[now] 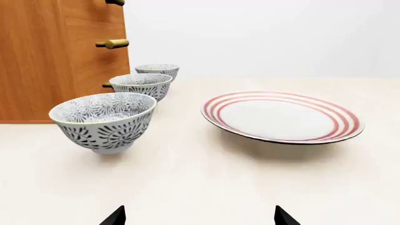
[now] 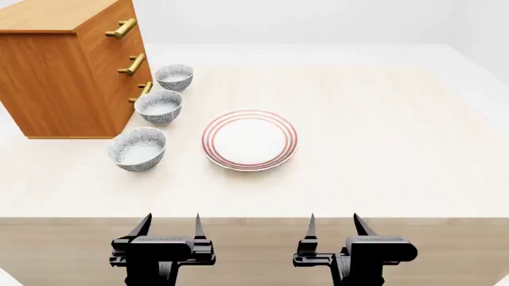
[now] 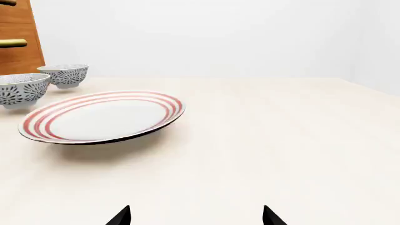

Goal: Put the bowl in the middle on the plate.

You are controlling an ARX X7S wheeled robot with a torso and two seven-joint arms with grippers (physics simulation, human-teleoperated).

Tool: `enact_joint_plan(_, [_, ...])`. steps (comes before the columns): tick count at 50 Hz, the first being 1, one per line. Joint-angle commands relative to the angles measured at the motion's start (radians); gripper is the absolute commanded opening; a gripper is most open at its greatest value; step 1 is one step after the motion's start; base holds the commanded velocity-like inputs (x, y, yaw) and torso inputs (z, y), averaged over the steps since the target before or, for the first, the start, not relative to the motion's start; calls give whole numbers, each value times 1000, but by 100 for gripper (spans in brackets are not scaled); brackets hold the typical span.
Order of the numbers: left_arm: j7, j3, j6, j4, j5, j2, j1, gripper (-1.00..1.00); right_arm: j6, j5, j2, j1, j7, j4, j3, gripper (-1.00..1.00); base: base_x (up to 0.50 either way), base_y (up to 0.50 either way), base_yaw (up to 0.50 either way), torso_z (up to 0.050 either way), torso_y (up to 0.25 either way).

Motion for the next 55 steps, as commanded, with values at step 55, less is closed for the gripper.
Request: enact_joint_plan(55, [-133, 96, -486, 428, -120, -110, -160, 100, 613, 65, 138, 163, 163, -489, -64, 100, 273, 0, 0, 0, 0])
